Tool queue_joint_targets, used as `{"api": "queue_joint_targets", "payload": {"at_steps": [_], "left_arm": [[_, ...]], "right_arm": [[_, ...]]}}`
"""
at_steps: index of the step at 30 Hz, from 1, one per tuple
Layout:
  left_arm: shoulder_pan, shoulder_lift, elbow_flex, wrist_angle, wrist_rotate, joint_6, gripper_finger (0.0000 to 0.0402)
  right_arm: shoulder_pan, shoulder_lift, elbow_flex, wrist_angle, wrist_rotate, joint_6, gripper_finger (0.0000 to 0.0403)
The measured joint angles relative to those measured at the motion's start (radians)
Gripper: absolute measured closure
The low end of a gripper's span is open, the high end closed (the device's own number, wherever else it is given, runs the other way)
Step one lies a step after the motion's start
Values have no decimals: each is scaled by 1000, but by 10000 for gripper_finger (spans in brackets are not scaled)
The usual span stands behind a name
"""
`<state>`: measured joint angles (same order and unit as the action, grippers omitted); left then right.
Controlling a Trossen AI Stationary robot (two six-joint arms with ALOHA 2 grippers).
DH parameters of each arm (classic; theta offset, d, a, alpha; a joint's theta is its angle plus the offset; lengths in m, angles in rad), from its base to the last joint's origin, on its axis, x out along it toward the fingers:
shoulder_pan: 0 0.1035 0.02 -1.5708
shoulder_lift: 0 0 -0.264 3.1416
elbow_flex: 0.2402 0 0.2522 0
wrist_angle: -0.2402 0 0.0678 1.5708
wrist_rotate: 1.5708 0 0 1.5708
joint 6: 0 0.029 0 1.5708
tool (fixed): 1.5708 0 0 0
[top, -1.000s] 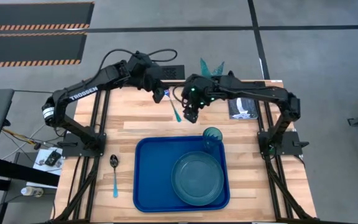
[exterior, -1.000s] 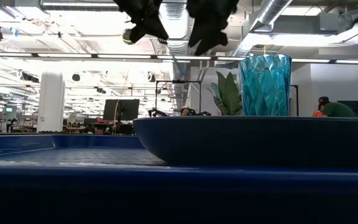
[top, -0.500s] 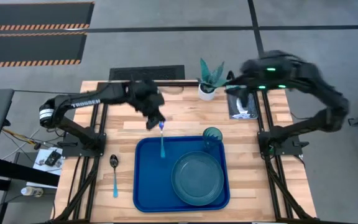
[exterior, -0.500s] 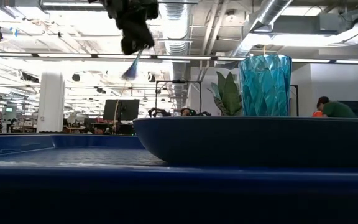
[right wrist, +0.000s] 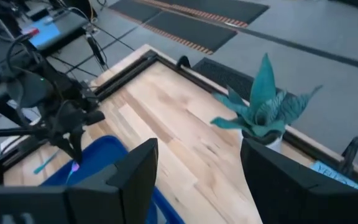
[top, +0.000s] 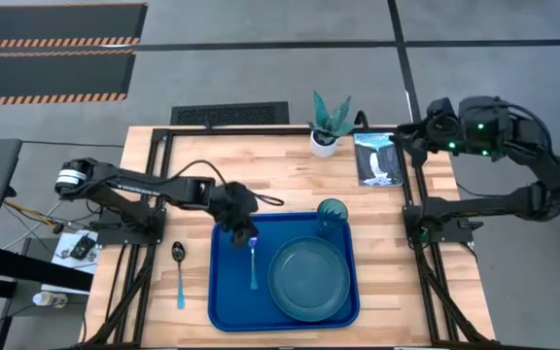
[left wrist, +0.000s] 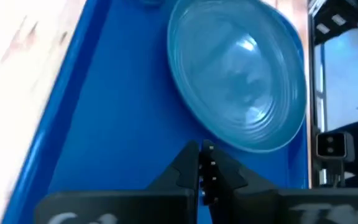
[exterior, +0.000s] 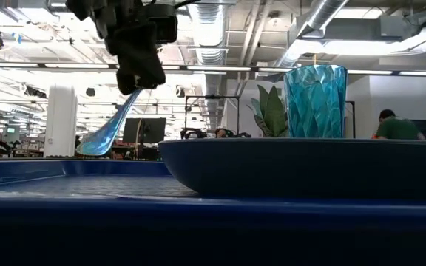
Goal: Pick and place plate/cup/fork/spoon on tray
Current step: Put the blue fork on the blue tray to the left of the blue plate
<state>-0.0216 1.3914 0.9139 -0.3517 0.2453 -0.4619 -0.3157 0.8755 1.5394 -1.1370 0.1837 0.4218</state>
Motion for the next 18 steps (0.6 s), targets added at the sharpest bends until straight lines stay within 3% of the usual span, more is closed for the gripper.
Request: {"api": "queue_joint_targets", "payload": {"at_steps": [10, 18], "left_arm": [[-29, 77, -97, 148, 46, -71, 401], [-80, 81, -194, 252, 26, -131, 401]], "right_arm": [[31, -7, -78, 12, -5, 23, 149], [47, -7, -88, 28, -1, 23, 149]]}}
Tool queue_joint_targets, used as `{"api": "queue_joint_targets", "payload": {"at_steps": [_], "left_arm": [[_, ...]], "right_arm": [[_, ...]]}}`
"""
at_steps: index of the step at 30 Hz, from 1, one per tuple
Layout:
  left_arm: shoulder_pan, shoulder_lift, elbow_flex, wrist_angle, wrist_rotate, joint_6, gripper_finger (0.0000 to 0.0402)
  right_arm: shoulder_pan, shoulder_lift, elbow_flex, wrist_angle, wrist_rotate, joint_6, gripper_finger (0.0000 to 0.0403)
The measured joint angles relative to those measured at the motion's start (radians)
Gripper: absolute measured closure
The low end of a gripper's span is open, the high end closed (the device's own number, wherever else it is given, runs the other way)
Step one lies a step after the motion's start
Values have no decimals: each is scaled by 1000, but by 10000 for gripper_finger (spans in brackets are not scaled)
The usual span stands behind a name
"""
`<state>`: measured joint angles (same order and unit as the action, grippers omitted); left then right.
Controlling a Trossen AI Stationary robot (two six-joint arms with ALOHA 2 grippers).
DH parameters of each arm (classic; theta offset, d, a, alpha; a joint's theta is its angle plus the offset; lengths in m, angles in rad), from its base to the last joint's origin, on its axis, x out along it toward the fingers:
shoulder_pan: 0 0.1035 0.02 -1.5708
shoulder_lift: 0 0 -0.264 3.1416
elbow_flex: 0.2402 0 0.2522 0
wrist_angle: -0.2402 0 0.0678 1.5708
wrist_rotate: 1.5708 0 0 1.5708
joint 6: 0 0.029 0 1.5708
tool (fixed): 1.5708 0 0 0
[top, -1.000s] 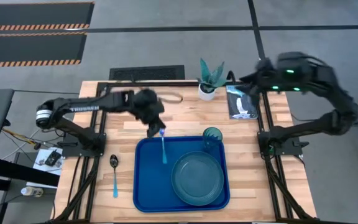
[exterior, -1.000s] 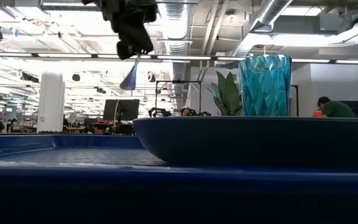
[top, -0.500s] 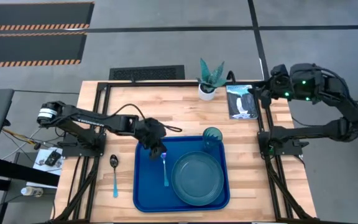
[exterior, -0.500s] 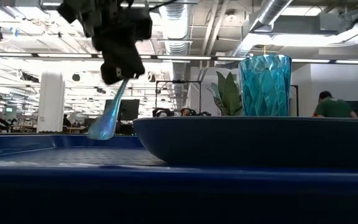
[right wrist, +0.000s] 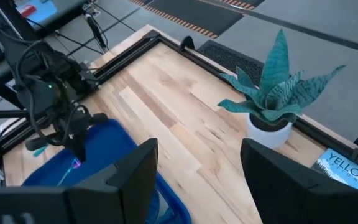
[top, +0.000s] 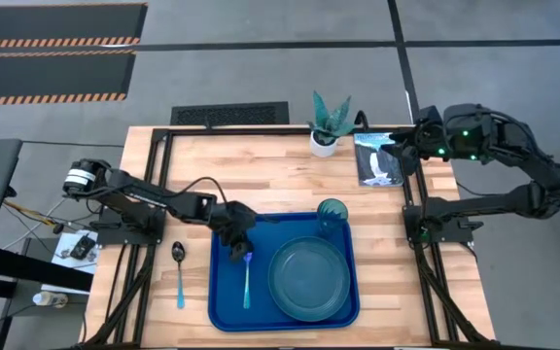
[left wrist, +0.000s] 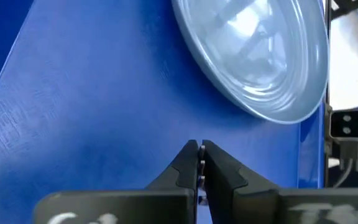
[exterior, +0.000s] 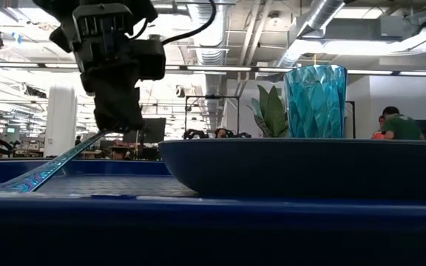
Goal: Pick and place plate/cup/fork/spoon on tray
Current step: Put the blue fork on the blue tray to the left of the blue plate
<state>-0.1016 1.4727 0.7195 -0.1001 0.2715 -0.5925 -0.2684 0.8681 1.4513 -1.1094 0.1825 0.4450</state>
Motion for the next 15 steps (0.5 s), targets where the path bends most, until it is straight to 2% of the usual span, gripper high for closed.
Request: {"api": "queue_joint_targets", "payload": {"at_steps": [5, 9, 15], "left_arm": [[-3, 0, -38, 70, -26, -39, 401], [-17, 0, -48, 77, -76, -42, 401], [-32, 0, -55, 72, -98, -41, 401]], "right_arm": [[0, 2, 0, 12, 0, 0, 149], [0, 1, 0, 18, 1, 0, 149], [0, 2, 0, 18, 1, 0, 149]]}}
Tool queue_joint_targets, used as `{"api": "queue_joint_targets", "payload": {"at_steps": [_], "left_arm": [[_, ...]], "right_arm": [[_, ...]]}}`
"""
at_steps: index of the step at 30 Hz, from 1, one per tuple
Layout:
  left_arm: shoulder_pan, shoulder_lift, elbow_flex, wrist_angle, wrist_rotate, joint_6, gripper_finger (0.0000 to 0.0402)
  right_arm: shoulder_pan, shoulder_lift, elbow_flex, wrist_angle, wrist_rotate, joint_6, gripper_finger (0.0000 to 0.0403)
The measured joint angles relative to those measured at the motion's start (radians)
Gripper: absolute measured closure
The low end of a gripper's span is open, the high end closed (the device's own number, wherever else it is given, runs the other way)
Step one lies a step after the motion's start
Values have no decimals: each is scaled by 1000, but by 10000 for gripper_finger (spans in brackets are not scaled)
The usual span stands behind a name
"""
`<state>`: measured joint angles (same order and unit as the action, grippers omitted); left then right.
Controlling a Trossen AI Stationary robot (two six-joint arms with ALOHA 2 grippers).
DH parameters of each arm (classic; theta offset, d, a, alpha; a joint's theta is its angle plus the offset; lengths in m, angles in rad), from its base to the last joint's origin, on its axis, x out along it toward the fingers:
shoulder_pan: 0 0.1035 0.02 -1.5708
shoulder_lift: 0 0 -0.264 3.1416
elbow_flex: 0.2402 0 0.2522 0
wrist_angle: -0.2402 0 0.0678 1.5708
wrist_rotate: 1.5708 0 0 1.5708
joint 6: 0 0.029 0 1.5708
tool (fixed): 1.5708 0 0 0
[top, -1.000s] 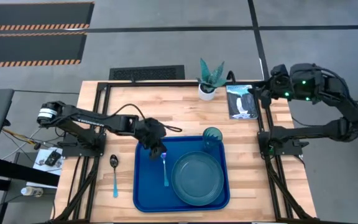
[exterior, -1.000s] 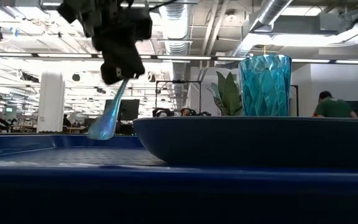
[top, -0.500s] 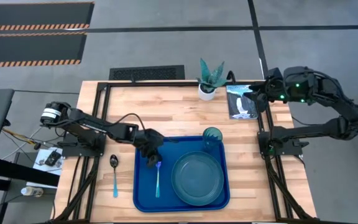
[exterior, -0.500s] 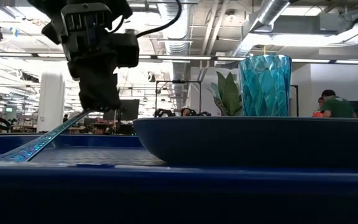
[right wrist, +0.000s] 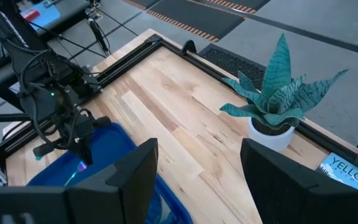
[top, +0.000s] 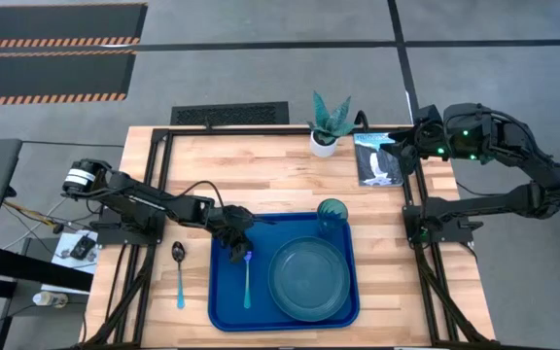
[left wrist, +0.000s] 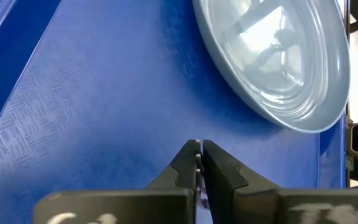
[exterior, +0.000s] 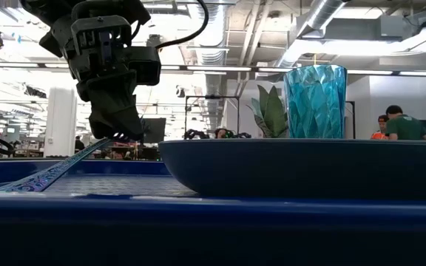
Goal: Pick and place plate/cup/fork/spoon on tray
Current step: Put the blue fork on the blue tray to the left of the blue plate
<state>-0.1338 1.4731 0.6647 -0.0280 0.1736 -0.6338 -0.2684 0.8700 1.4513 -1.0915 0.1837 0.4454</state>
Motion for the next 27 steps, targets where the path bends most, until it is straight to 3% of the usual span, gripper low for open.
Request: {"api": "queue_joint_targets", "payload": {"at_steps": [14, 27], "left_arm": [[-2, 1, 0, -8, -21, 50, 396], [-1, 3, -2, -23, -34, 45, 312]], "right_arm": [[0, 0, 0, 0, 1, 0, 149], [0, 0, 0, 0, 0, 1, 149]]}}
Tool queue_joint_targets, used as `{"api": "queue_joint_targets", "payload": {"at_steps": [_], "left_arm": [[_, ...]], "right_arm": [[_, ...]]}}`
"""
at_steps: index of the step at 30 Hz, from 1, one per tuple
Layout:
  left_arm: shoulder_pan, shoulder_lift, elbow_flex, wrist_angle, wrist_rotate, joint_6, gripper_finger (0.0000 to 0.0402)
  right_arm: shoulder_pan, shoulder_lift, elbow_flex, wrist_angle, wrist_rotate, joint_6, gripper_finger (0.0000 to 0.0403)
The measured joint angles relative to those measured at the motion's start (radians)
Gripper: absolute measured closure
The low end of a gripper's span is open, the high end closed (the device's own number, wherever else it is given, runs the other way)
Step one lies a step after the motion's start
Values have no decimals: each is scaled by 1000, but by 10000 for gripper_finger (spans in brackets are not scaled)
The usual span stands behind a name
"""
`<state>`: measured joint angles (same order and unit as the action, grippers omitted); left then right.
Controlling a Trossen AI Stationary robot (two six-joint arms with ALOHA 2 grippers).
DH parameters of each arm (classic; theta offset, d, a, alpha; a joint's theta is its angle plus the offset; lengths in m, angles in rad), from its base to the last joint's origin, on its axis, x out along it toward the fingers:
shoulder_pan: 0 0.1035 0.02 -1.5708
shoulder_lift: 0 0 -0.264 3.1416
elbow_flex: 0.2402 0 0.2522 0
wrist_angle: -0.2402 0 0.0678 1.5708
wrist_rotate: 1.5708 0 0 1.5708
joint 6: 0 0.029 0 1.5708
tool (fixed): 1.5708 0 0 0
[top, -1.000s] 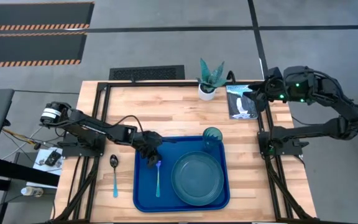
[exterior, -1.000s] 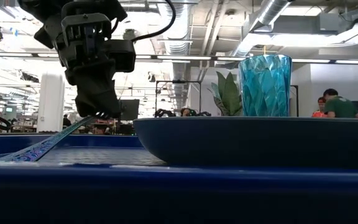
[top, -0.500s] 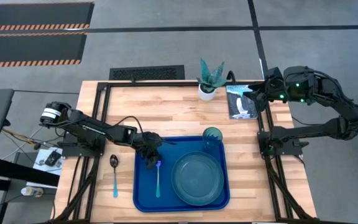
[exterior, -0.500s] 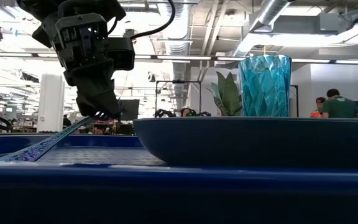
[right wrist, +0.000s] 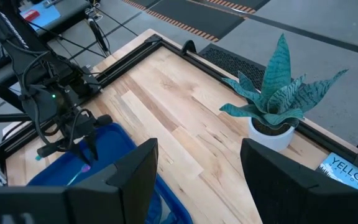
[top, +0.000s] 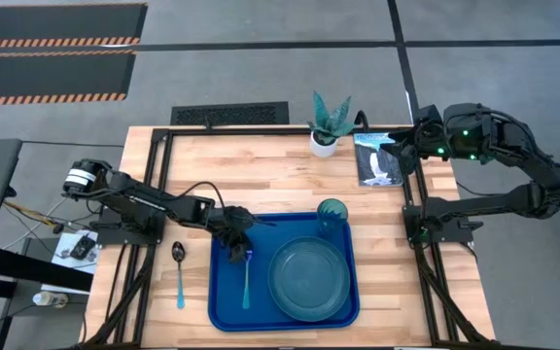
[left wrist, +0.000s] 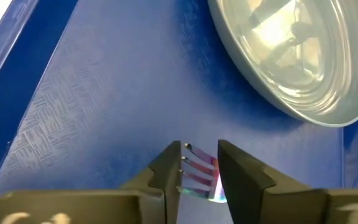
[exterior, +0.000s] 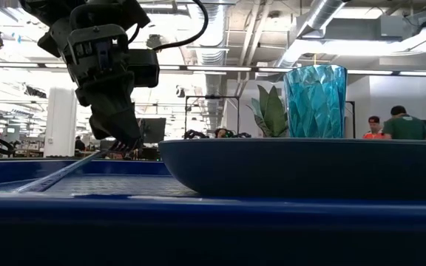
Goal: Pick and place plate/cup/fork/spoon on tray
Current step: Put the blue fork on the blue tray to the left of the blue plate, then put the blue spoon on the blue tray to the left of the blue fork
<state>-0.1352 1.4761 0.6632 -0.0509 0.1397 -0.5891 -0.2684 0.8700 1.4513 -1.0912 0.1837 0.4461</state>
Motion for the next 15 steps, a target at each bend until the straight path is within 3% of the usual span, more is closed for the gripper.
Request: {"api": "queue_joint_targets", "payload": {"at_steps": [15], "left_arm": [[0, -1, 0, -16, -51, -46, 301]], "right_arm": [[0, 0, 0, -1, -2, 0, 149]]}}
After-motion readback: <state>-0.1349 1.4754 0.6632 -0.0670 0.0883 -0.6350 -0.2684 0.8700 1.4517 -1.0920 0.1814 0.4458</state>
